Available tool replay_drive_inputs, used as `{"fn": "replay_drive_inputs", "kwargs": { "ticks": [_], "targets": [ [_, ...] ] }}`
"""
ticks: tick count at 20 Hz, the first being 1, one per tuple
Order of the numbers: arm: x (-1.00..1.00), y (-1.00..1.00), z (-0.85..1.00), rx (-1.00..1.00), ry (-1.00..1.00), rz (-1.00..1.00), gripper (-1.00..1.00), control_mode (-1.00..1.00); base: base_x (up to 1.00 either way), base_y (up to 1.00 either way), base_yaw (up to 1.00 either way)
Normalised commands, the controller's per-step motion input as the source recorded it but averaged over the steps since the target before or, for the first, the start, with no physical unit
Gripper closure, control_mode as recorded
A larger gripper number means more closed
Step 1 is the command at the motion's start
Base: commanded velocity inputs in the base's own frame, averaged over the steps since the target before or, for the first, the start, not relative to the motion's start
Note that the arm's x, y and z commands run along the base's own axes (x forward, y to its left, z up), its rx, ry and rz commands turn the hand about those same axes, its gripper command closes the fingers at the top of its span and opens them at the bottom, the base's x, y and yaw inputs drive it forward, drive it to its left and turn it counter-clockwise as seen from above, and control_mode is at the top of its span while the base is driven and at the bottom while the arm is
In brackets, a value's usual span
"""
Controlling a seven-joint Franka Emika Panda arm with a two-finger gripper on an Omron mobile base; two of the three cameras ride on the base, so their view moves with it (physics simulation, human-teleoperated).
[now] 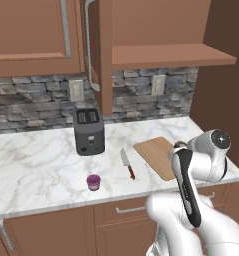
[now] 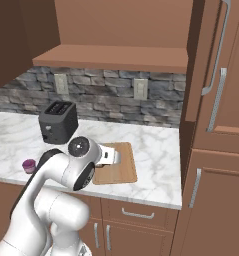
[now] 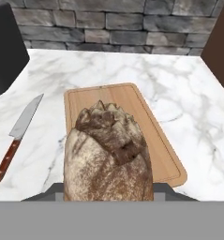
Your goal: Pick the bread, place it on the cutting board, pick the jam, place it on the counter, and close the cabinet.
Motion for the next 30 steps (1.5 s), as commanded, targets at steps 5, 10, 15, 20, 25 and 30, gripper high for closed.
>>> {"fn": "replay_drive_inputs", "kwargs": {
  "ticks": [5,10,15,20,25,30],
  "targets": [
    [0.08,0.0,-0.14,0.0,0.0,0.0,1.0,-1.0,0.0,0.0,0.0],
    [0.16,0.06,-0.14,0.0,0.0,0.0,1.0,-1.0,0.0,0.0,0.0],
    [0.19,0.09,-0.12,0.0,0.0,0.0,1.0,-1.0,0.0,0.0,0.0],
    [0.21,0.09,-0.13,0.0,0.0,0.0,1.0,-1.0,0.0,0.0,0.0],
    [0.16,0.06,-0.14,0.0,0.0,0.0,1.0,-1.0,0.0,0.0,0.0],
    [0.13,0.02,-0.14,0.0,0.0,0.0,1.0,-1.0,0.0,0.0,0.0]
  ]
}}
